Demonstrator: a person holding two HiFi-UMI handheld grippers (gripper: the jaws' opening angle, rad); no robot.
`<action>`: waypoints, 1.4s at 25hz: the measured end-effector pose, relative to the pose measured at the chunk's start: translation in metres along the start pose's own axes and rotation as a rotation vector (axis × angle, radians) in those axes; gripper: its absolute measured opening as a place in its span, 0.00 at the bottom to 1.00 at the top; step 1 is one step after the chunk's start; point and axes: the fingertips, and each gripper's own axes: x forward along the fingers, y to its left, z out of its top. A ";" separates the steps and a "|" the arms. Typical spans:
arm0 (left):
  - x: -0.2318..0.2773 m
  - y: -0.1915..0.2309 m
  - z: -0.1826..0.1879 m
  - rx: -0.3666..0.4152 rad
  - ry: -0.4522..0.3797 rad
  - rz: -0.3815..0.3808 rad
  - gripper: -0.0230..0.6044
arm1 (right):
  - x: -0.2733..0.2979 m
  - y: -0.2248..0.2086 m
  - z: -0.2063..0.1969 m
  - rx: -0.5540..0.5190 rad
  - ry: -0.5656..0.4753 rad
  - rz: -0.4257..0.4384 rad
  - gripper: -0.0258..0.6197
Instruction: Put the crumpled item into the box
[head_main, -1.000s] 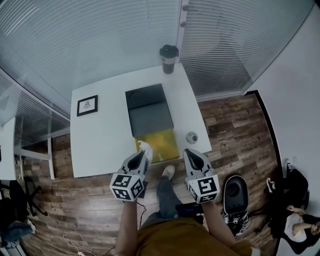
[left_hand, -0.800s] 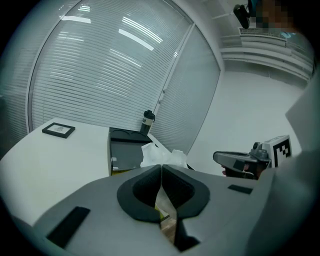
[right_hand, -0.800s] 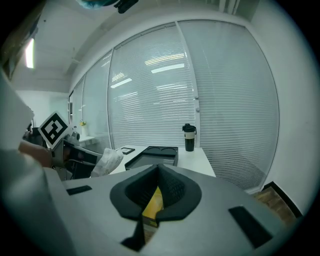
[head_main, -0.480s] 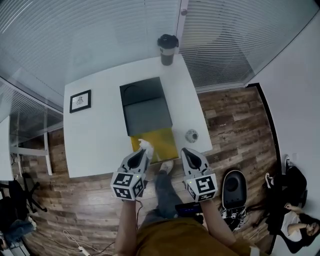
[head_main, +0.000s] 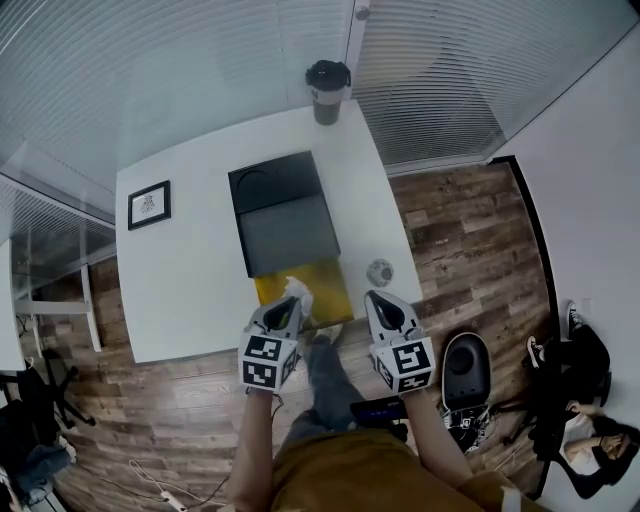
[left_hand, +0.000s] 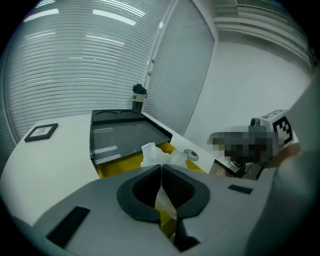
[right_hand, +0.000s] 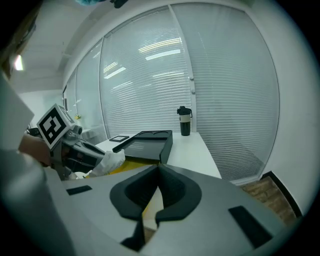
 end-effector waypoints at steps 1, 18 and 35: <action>0.004 -0.001 0.000 0.020 0.021 -0.002 0.09 | 0.001 -0.003 0.000 -0.003 0.005 0.000 0.06; 0.045 -0.005 -0.020 0.130 0.216 -0.024 0.09 | 0.027 -0.002 -0.005 -0.005 0.064 0.024 0.06; 0.040 -0.003 -0.016 0.155 0.199 0.003 0.19 | 0.016 0.008 0.012 -0.025 0.018 0.031 0.06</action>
